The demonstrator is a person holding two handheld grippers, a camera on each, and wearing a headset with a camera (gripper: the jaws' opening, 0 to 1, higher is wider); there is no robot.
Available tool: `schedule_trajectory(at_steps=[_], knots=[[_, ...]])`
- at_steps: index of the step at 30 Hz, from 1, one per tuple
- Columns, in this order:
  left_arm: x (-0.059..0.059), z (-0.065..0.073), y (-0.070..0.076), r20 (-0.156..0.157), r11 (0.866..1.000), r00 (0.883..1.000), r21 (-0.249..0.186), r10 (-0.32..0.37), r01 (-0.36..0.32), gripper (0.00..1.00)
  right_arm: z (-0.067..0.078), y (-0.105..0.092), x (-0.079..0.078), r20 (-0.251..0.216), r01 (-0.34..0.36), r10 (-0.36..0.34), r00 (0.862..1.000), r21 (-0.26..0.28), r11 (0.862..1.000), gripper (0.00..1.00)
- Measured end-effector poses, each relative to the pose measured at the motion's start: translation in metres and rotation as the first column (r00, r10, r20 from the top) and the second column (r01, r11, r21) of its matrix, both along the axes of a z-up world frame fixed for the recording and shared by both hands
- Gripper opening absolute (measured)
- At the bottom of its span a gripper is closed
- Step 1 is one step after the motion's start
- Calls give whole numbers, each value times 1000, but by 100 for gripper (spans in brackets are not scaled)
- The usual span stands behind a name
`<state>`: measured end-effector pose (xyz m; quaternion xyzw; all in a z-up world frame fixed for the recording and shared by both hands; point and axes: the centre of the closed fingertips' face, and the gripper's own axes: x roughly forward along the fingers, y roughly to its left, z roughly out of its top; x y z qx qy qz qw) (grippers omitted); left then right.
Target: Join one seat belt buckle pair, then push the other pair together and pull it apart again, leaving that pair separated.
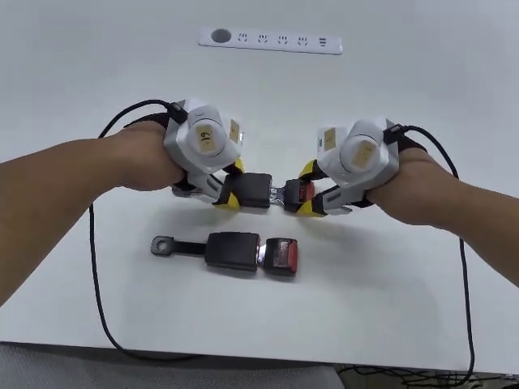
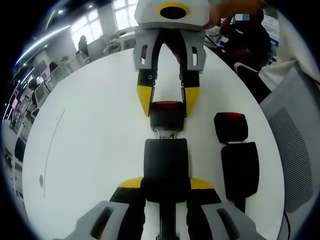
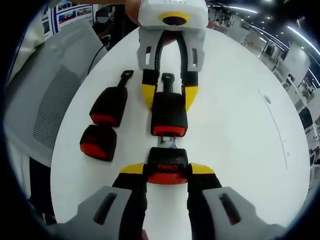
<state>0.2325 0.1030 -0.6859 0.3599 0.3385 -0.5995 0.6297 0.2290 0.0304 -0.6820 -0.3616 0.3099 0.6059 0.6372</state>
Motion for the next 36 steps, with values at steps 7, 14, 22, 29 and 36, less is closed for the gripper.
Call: schedule_trajectory(at_steps=[7, 14, 22, 29, 36], knots=[[-2, 2, 0, -2, 1000, 1000, -6, 10, -10, 31, 1, 3, 0, 7, -1, 1, 1000, 1, 1000, 29], [-2, 1, 0, -8, 1000, 1000, -9, 5, -5, 31, 1, 8, 0, 5, -13, 12, 1000, 8, 1000, 28], [-3, 2, -1, -9, 1000, 1000, -15, 7, -7, 31, 1, 14, 2, 6, -8, 8, 1000, 13, 1000, 28], [-3, 2, -1, -12, 1000, 1000, -10, 5, -5, 31, 0, 14, 3, 11, -6, 6, 1000, 4, 1000, 28], [-2, 2, -1, -18, 1000, 1000, -5, 6, -6, 32, -1, 14, 3, 14, -2, 2, 1000, 1, 1000, 29]])
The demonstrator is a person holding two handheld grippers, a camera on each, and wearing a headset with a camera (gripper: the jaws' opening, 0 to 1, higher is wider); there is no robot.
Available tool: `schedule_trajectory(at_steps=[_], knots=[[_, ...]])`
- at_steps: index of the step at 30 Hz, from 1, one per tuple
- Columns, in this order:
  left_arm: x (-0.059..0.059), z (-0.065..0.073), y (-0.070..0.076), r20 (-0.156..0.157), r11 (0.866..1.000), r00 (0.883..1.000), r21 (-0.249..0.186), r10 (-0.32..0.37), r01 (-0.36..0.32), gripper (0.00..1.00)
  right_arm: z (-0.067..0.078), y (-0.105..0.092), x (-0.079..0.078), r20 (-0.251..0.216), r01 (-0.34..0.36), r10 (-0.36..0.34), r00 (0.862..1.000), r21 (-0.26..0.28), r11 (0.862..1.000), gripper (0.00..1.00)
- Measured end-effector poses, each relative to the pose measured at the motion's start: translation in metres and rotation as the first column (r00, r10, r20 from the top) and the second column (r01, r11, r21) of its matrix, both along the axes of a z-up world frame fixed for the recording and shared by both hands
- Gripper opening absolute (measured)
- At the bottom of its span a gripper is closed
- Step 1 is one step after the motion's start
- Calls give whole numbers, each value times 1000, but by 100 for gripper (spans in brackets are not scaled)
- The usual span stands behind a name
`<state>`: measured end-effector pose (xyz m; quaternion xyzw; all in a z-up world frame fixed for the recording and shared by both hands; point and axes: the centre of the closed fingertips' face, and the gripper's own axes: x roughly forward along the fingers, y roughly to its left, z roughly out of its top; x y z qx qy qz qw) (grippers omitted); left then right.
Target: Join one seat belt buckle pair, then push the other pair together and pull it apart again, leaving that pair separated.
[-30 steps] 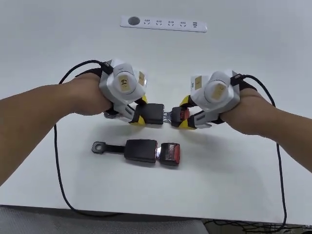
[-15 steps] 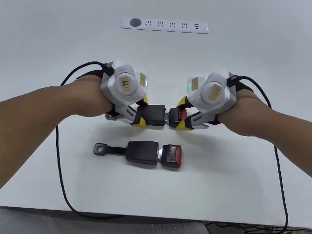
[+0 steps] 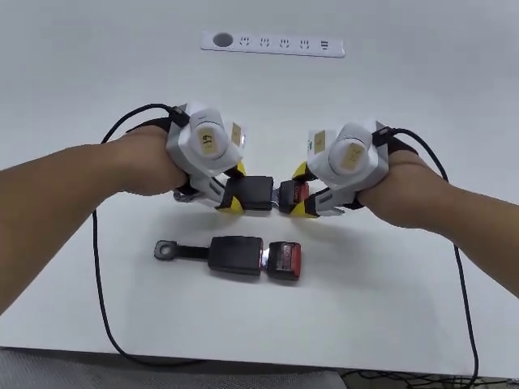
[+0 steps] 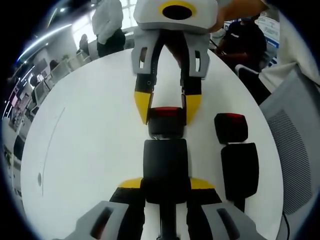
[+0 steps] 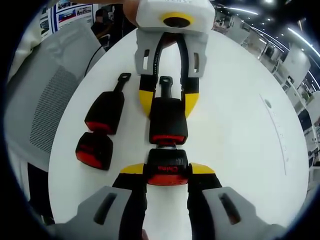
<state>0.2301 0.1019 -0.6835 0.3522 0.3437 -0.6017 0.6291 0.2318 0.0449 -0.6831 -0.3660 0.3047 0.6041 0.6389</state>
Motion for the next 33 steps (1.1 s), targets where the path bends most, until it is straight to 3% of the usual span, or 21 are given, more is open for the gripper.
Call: schedule_trajectory(at_steps=[19, 33], knots=[[2, -2, 1, -5, 1000, 1000, 8, 6, -6, 32, 2, -10, 0, 9, 16, -16, 1000, -8, 1000, 30], [11, -9, 6, 1, 1000, 1000, 10, 9, -9, 32, 1, -21, -2, 7, 42, -42, 999, -9, 999, 31]])
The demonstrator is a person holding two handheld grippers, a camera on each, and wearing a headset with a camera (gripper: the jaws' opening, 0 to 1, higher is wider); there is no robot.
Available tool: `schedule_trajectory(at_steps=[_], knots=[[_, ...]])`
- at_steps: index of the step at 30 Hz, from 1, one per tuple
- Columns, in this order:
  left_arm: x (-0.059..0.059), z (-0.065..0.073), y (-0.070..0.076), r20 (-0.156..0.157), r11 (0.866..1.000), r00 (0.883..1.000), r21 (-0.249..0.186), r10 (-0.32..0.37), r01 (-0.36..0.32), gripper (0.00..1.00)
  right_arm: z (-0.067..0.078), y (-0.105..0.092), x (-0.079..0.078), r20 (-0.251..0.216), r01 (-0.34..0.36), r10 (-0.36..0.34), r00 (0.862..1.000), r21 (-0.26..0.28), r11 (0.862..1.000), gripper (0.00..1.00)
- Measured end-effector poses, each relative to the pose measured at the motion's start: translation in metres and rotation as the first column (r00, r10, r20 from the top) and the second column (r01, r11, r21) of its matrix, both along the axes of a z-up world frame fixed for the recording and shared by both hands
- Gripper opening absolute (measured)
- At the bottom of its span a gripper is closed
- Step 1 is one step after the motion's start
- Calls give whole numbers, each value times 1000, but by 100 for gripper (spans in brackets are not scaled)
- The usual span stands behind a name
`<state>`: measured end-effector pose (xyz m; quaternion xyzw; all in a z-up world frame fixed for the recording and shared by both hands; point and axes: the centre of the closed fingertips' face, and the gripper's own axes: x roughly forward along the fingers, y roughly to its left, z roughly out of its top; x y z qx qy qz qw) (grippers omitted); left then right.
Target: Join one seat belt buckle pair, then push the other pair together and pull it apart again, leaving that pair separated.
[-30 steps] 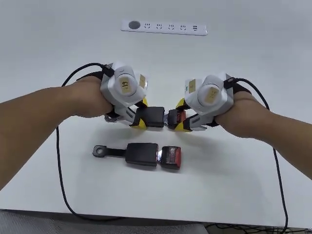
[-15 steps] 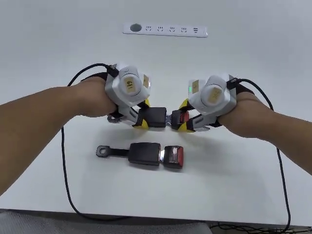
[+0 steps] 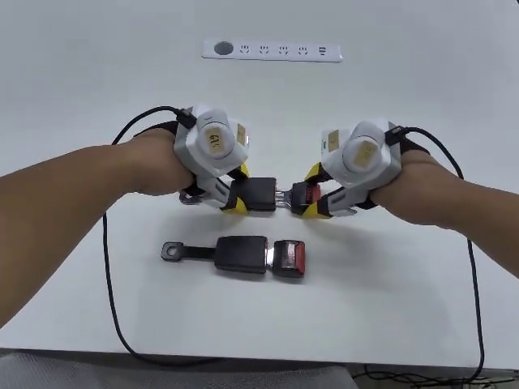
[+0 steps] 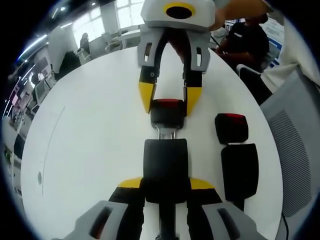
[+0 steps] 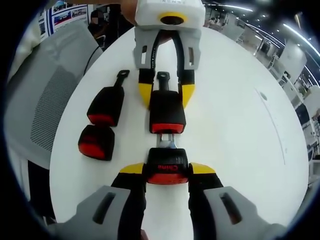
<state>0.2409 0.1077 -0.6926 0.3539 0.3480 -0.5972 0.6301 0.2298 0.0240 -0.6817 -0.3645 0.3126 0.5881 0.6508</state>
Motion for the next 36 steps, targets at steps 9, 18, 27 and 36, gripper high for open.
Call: schedule_trajectory(at_steps=[9, 18, 27, 36], knots=[[-1, 0, -1, -2, 1000, 1000, -4, 2, -2, 33, -2, -42, 0, -6, 39, -39, 999, -19, 999, 31], [-2, 0, -2, 13, 1000, 1000, 16, -22, 21, 33, -7, -87, -1, -17, 57, -58, 998, -46, 997, 32], [-5, 2, -5, 12, 1000, 1000, 27, -11, 11, 33, -10, -99, -2, 9, 77, -76, 997, -74, 994, 32], [-5, 4, -2, 32, 999, 999, 49, 16, -18, 49, -4, -99, -8, 40, 96, -93, 995, -82, 992, 37]])
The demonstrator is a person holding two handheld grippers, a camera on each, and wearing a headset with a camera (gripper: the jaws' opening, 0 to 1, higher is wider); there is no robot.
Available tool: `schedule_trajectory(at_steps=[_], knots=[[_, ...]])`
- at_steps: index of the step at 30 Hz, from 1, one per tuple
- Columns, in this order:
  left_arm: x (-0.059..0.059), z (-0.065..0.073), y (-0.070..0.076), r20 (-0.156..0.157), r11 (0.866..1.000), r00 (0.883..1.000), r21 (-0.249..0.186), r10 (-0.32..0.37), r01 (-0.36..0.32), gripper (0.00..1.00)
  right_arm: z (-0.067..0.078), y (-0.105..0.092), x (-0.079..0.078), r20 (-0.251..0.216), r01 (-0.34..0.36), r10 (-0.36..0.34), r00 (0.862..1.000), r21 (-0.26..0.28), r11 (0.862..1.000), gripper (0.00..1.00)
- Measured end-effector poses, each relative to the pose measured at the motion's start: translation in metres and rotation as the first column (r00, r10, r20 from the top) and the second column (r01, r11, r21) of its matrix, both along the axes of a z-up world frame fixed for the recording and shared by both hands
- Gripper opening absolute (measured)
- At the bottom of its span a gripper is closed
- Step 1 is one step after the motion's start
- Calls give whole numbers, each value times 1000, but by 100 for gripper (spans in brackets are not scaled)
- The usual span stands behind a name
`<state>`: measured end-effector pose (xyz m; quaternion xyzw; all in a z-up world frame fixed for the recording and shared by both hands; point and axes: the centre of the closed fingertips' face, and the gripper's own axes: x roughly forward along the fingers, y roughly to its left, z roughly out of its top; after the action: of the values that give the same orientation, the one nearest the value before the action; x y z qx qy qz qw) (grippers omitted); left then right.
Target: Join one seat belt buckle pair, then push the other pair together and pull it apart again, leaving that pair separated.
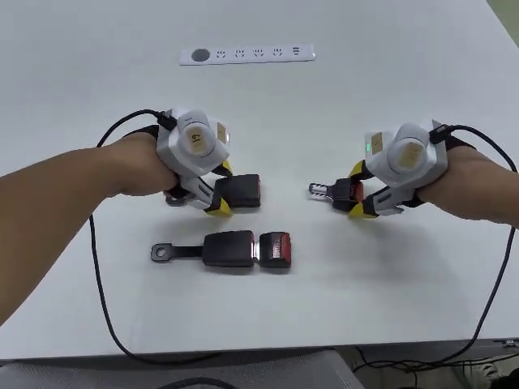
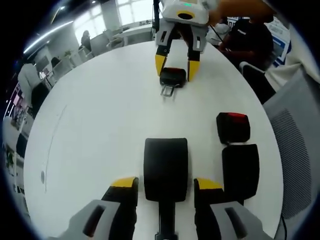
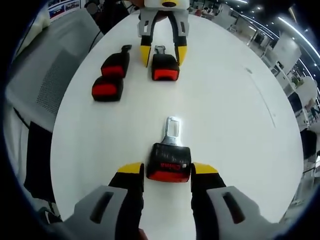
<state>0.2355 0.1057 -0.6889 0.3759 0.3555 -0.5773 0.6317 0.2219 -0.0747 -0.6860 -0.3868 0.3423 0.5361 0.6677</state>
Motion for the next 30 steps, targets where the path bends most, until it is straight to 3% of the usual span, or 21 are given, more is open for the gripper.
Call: schedule_trajectory(at_steps=[6, 9, 14, 16, 20, 23, 26, 28, 30], knots=[[3, 19, 1, 49, 998, 998, -39, 48, -47, 54, 16, -2, 0, 20, 59, -60, 998, 39, 998, 40], [-8, 37, 2, 60, 996, 996, -66, 71, -67, 56, 27, 1, -8, 23, 81, -83, 996, 59, 995, 40], [-29, 54, 9, 88, 987, 988, -111, 123, -113, 60, 41, 9, -23, 24, 126, -129, 991, 108, 986, 45], [-36, 57, 15, 85, 977, 981, -143, 174, -161, 62, 41, 10, -29, 17, 135, -138, 990, 118, 984, 47], [-51, 57, 26, 90, 969, 973, -152, 211, -195, 66, 52, 15, -47, 12, 147, -151, 989, 146, 978, 50], [-66, 60, 34, 92, 959, 964, -161, 250, -233, 69, 51, 16, -55, 4, 167, -171, 985, 174, 971, 52], [-79, 57, 48, 74, 946, 953, -166, 293, -278, 71, 51, 14, -65, 6, 177, -181, 983, 176, 968, 55], [-89, 56, 55, 68, 937, 945, -169, 320, -306, 72, 55, 10, -65, 23, 197, -205, 979, 187, 962, 54], [-95, 55, 67, 61, 924, 932, -171, 357, -343, 73, 59, 8, -70, 10, 232, -240, 971, 208, 950, 55]])
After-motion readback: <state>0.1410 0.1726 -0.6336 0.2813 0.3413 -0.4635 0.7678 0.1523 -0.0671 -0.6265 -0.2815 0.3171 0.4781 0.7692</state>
